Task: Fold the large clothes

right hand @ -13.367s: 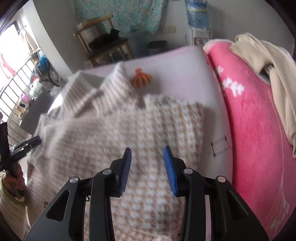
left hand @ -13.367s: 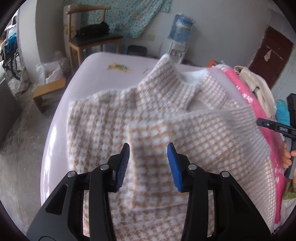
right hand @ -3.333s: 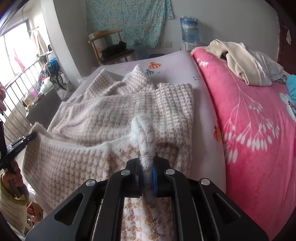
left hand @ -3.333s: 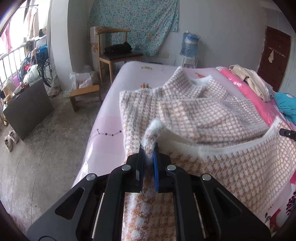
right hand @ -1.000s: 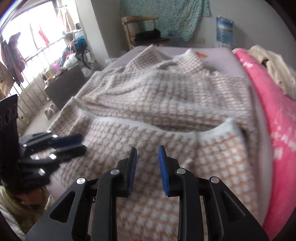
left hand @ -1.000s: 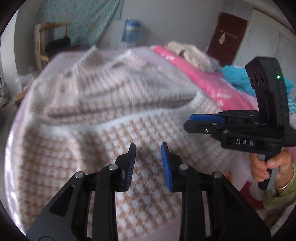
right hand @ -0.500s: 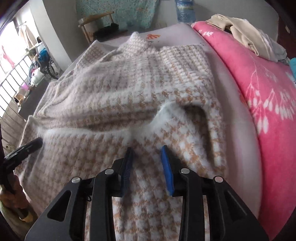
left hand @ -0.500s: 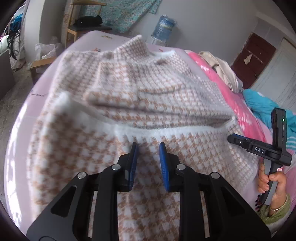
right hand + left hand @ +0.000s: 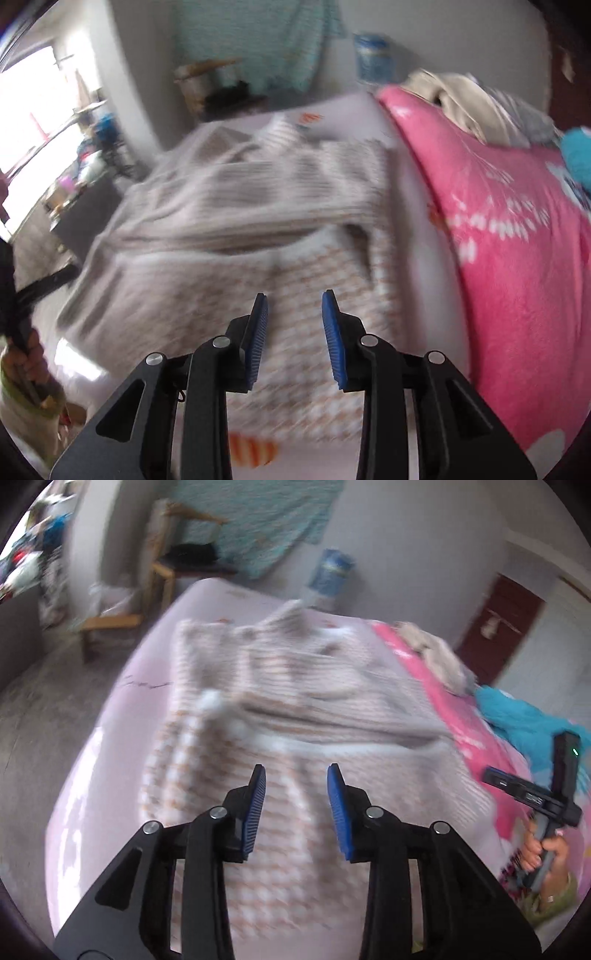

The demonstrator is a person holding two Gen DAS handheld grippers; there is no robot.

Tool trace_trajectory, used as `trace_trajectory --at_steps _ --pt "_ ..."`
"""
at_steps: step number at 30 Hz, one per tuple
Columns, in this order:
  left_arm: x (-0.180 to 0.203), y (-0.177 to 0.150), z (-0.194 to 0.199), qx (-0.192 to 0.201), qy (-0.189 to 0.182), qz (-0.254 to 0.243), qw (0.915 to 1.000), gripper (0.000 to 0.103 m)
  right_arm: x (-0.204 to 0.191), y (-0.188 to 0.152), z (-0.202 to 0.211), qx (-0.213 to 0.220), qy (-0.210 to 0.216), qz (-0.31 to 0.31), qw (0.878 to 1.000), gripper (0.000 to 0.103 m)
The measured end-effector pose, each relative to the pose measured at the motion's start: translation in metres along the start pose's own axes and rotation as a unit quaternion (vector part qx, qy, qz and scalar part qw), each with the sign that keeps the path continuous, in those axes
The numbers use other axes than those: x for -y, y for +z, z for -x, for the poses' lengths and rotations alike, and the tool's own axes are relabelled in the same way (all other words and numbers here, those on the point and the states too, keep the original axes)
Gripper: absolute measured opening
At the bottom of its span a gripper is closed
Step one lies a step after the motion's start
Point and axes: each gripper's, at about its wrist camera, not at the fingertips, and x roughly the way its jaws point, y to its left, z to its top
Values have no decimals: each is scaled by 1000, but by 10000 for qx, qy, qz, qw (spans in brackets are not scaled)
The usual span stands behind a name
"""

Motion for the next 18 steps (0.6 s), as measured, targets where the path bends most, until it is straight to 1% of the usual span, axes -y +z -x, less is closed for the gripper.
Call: trace_trajectory --at_steps 1,2,3,4,5,6,7,8,9,10,11,12,13,15,16,17,18 --pt "10 -6 1 -78 -161 -165 9997 34 -17 -9 -1 -64 188 214 9996 30" --pt "23 -13 -1 -195 -308 -332 9988 34 -31 -17 -5 -129 280 426 9986 30" --pt "36 -22 -6 -333 -419 -473 9974 34 -39 -23 -13 -219 271 601 9976 30" --pt "48 -32 -15 -503 -406 -634 9959 34 -48 -31 -25 -406 148 771 9961 30" --pt "56 -43 -27 -692 -163 -816 9941 34 -51 -39 -39 -586 -14 854 9946 30" --pt "60 -54 -44 -921 187 -999 9905 36 -50 -48 -52 -775 -163 877 9930 30" --pt "58 -63 -54 -999 303 -1029 9892 37 -42 -51 -52 -720 -83 720 9948 30" --pt "55 -63 -53 -860 238 -921 9917 37 -38 -48 -49 -779 2 573 9953 30" --pt "53 -60 -50 -892 208 -788 9927 37 -36 -45 -46 -851 14 500 9951 30" --pt "53 -57 -47 -888 215 -740 9931 37 -37 -42 -37 -799 -23 492 9956 30" --pt "55 -54 -41 -790 226 -775 9936 35 -41 -40 -28 -675 19 563 9961 30" --pt "58 -53 -34 -633 170 -887 9939 34 -47 -38 -17 -524 167 660 9963 30" --pt "62 -52 -28 -514 29 -1001 9936 34 -55 -40 -10 -423 304 726 9960 30" --pt "67 -50 -24 -460 -300 -1066 9928 34 -68 -43 -5 -234 606 921 9936 30" --pt "70 -53 -29 -517 -431 -1070 9920 34 -74 -47 -12 -255 664 1061 9918 30" --pt "71 -56 -36 -618 -458 -1070 9913 34 -79 -52 -21 -388 624 1149 9907 30" --pt "71 -60 -44 -741 -386 -1058 9909 34 -80 -58 -39 -627 504 1217 9893 28"
